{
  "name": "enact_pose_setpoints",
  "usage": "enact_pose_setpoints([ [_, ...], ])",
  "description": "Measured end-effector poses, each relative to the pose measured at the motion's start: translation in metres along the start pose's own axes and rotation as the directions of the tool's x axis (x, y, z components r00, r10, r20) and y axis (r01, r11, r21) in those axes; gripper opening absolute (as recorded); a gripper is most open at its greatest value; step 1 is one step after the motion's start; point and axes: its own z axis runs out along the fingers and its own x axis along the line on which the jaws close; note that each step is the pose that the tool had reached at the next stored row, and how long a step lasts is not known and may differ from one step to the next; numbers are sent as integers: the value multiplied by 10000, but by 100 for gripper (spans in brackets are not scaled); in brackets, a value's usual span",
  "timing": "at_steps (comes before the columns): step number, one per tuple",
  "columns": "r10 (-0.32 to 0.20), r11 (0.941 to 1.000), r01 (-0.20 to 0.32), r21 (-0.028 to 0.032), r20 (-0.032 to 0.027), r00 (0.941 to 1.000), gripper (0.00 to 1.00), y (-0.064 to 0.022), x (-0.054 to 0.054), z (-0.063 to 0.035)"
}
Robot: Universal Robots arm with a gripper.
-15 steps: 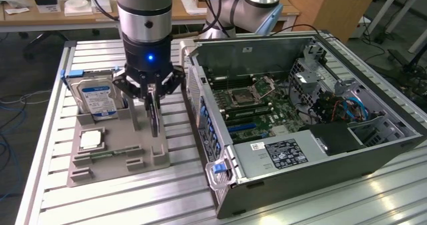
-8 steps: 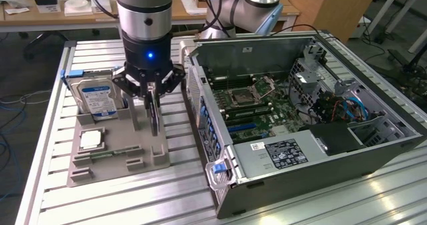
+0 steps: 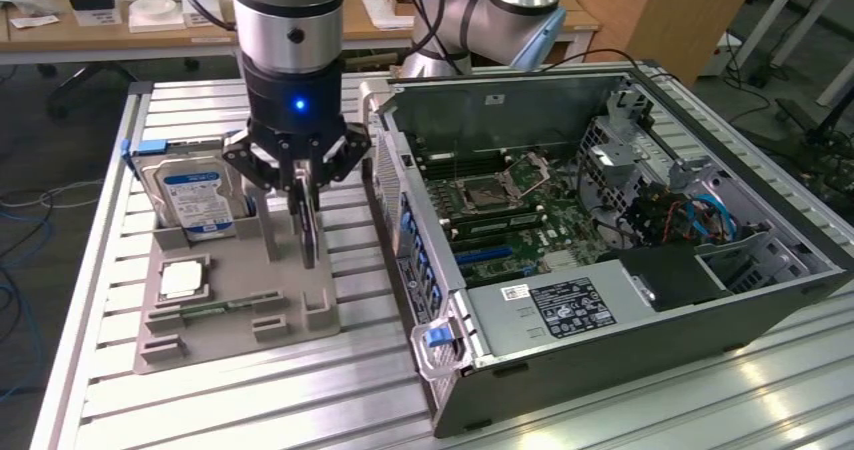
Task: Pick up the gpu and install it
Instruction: 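Pick up the gpu and move the gpu toward the slot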
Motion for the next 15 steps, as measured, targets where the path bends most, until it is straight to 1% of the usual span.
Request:
enact_pose_setpoints([
  [15,0,10000,0,1,0,10000,27,3,3,-72],
])
